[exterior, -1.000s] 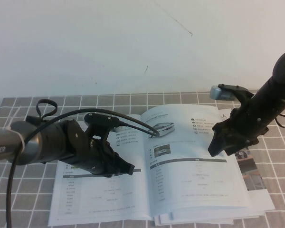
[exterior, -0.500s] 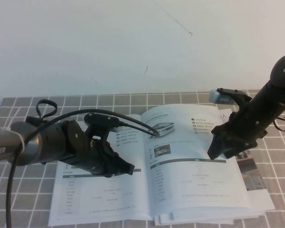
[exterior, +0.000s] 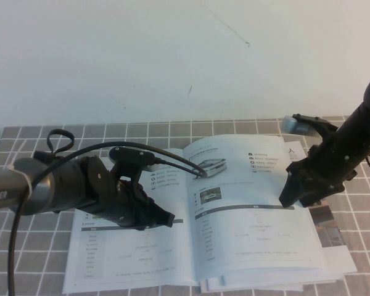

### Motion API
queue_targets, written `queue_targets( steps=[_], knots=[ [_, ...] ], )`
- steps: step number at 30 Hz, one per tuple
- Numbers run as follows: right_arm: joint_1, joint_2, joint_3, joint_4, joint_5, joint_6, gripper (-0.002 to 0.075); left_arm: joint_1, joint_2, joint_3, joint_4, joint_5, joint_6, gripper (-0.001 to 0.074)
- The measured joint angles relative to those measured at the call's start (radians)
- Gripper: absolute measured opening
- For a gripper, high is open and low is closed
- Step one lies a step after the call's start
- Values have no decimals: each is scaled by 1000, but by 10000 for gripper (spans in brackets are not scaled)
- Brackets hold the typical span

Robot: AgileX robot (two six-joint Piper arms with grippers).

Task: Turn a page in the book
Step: Open the closed book

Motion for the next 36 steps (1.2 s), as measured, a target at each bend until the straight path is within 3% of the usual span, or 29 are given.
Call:
queue_targets(
  steps=[8,22,36],
  knots=[
    [-18,0,89,129,-33,-128,429,0,0,0,0,0,0,-4],
    [-137,0,119,280,-30,-255,429,0,0,0,-2,0,0,-4],
    [-137,0,119,341,17,-304,429,0,0,0,-12,-1,0,-4]
  ],
)
